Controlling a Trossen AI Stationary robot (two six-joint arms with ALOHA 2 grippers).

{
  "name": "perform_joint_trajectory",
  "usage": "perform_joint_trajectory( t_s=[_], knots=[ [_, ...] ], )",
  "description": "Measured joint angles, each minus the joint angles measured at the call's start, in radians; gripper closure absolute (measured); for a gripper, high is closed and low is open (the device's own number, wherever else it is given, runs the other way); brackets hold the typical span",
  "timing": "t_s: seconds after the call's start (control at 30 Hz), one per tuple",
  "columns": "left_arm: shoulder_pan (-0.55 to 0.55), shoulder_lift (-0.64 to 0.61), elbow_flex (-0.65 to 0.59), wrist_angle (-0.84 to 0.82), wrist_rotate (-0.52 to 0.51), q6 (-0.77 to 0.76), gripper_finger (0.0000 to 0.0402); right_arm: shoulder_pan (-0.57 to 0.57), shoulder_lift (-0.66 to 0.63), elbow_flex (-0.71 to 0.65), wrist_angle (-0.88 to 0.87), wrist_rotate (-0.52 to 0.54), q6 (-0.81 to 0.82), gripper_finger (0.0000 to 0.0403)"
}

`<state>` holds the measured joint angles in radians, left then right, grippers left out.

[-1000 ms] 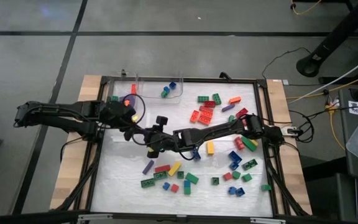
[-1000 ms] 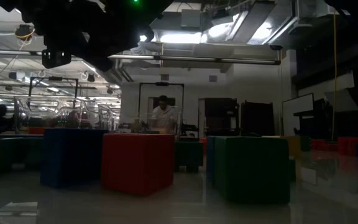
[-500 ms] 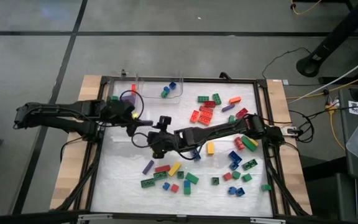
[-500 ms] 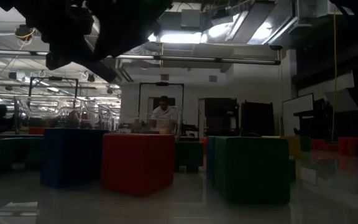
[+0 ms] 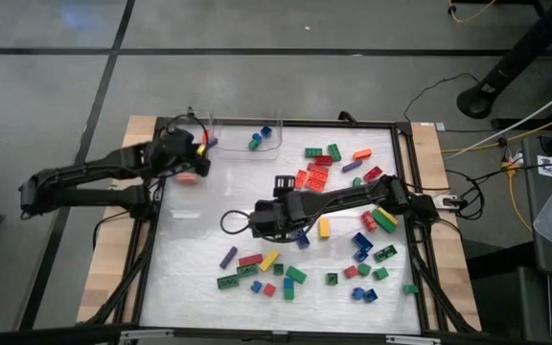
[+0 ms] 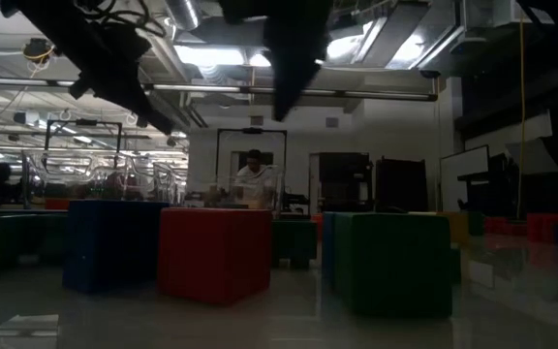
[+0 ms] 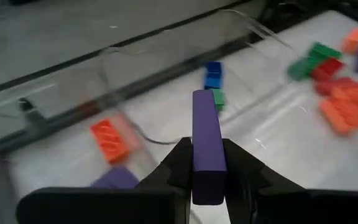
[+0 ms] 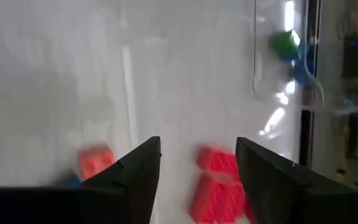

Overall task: Sort blocks by size
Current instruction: Put the large purple block into the left transparent bin

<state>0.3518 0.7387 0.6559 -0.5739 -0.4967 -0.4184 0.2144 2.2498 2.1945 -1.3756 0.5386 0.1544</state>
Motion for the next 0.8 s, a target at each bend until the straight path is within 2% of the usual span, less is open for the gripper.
perform_joint_trajectory(
  t_s=[0.2, 0.37, 0.6, 0.7, 0.8],
  knots=[
    [0.089, 0.005, 0.0, -0.062, -0.002, -0.044, 0.0344, -0.027, 0.001, -0.003, -0.191, 0.023, -0.001, 0.0213],
    [0.122, 0.005, 0.0, -0.134, -0.003, -0.08, 0.0344, -0.079, -0.01, -0.049, -0.195, 0.012, -0.02, 0.0222],
    [0.129, 0.005, 0.0, -0.198, -0.002, -0.072, 0.0346, -0.177, -0.103, -0.312, -0.162, -0.016, -0.017, 0.0226],
    [0.129, 0.005, 0.0, -0.203, -0.004, -0.046, 0.0335, -0.223, -0.156, -0.443, -0.065, -0.041, -0.028, 0.0226],
    [0.129, 0.008, 0.0, -0.202, -0.009, -0.003, 0.0322, -0.263, -0.197, -0.551, 0.061, -0.097, -0.105, 0.0226]
  ],
)
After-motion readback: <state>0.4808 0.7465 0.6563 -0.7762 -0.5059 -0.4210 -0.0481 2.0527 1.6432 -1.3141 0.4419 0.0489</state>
